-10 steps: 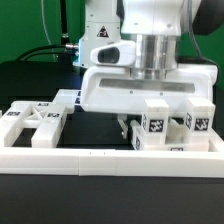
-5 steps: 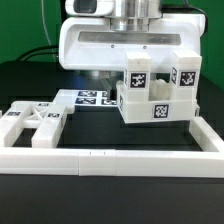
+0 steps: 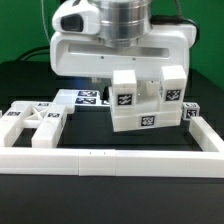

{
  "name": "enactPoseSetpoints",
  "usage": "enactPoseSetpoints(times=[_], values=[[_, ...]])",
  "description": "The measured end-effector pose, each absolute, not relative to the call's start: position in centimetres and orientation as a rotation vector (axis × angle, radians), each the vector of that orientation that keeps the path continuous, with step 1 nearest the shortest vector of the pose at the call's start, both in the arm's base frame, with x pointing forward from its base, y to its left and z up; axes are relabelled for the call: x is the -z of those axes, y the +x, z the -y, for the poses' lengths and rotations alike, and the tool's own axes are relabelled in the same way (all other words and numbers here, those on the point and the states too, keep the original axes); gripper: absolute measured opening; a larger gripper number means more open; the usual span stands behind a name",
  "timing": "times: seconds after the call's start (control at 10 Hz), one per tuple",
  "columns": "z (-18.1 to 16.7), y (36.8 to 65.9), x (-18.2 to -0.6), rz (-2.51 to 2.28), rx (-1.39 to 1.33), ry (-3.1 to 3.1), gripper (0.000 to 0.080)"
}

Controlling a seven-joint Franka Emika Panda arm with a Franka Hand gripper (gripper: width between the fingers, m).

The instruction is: Assemble chair

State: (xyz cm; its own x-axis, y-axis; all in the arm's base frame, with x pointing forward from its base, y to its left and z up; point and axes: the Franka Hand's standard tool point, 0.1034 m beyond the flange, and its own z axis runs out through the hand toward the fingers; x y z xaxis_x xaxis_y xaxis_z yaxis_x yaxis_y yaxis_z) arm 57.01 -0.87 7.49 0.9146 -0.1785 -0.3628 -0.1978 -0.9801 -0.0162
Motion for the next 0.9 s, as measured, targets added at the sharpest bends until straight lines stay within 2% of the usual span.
enactPoseSetpoints(times=[0.4, 0.9], values=[[1.8, 55.8, -6.9, -0.315, -0.939, -2.91, 0.0321], [3.0, 52.4, -7.9, -0.474, -1.616, -2.687, 0.0321]])
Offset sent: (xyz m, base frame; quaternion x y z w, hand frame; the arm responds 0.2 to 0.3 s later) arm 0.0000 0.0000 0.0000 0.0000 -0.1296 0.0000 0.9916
